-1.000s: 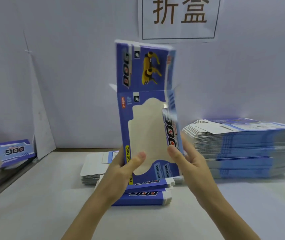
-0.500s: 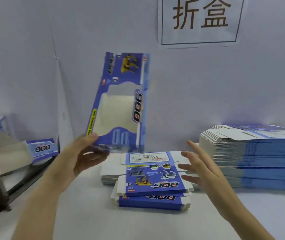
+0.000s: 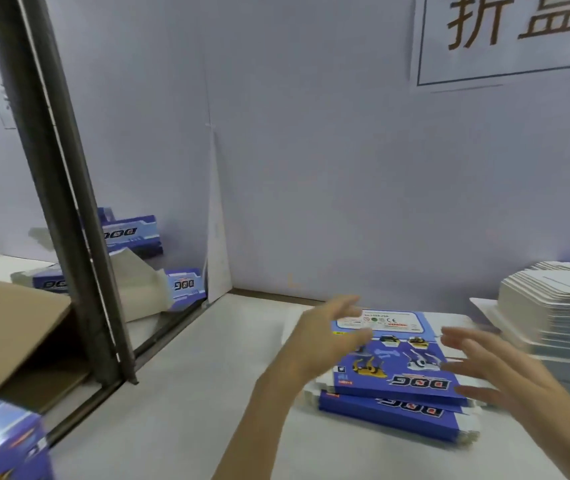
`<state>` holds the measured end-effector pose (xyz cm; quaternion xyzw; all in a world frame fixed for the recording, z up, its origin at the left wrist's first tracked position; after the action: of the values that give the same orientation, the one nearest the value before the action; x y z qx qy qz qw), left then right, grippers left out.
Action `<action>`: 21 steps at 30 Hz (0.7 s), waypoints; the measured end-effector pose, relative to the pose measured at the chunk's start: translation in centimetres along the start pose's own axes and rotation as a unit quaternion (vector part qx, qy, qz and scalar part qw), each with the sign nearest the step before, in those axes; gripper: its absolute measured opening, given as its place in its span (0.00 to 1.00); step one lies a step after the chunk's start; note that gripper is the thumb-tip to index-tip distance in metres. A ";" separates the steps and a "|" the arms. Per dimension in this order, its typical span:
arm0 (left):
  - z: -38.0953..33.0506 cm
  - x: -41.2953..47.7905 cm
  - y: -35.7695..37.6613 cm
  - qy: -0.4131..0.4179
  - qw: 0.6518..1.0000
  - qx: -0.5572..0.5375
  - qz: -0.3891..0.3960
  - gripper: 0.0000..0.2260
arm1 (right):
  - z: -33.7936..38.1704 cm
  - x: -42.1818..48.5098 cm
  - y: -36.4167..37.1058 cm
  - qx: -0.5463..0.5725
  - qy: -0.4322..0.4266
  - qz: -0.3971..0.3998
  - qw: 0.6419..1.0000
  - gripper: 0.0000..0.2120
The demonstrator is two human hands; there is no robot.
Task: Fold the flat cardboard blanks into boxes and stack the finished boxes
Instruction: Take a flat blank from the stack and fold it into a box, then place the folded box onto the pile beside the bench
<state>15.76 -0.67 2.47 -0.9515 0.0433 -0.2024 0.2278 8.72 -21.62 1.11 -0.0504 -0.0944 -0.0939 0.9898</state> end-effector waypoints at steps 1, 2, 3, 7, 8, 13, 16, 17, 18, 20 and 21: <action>0.5 -0.2 2.7 0.011 0.996 0.083 0.040 0.27 | -0.2 -0.1 0.2 -0.017 0.004 0.003 1.000 0.10; 0.9 -0.6 5.3 0.035 0.982 0.171 0.075 0.28 | -0.5 -0.1 0.3 -0.035 0.006 0.007 0.999 0.09; 1.5 -1.1 7.6 0.055 0.959 0.254 0.115 0.31 | -0.8 -0.2 0.5 -0.048 0.010 0.009 0.999 0.09; 4.8 -2.7 11.3 0.040 0.903 0.370 0.213 0.37 | -1.7 0.0 0.8 -0.081 0.020 0.019 0.996 0.09; 5.0 -2.7 11.3 0.046 0.897 0.382 0.217 0.37 | -1.7 0.1 0.8 -0.088 0.018 0.022 0.996 0.09; 4.2 -2.3 10.6 0.086 0.873 0.421 0.229 0.33 | -1.2 0.5 -0.1 -0.112 0.004 0.012 0.994 0.10; 3.5 -2.2 10.3 0.080 0.878 0.417 0.221 0.27 | -0.7 0.7 -1.1 -0.115 0.000 -0.011 0.993 0.11; 3.2 -2.0 10.0 0.080 0.880 0.418 0.209 0.25 | -0.6 0.7 -1.5 -0.110 0.001 -0.019 0.994 0.11; 2.8 -1.8 9.9 0.088 0.876 0.430 0.200 0.23 | -0.4 0.8 -1.8 -0.103 0.002 -0.026 0.994 0.10; 2.1 -1.9 10.3 0.117 0.851 0.474 0.197 0.19 | -0.1 0.9 -2.2 -0.092 0.004 -0.036 0.995 0.10; 2.0 -2.0 10.7 0.131 0.832 0.501 0.201 0.18 | 0.0 0.9 -2.4 -0.086 0.004 -0.041 0.995 0.10</action>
<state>14.87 -9.05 -4.74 -0.6419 0.1564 -0.2692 0.7007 9.10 -24.15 1.44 -0.1309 -0.0839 -0.1421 0.9776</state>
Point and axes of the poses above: each hand's wrist, its own x-axis towards the middle knuckle, its own y-axis out of the palm, z = x × y, the point moved 10 cm from there along x, towards the middle knuckle, and after that the axes turned 6 degrees about -z, right-handed, at the moved point
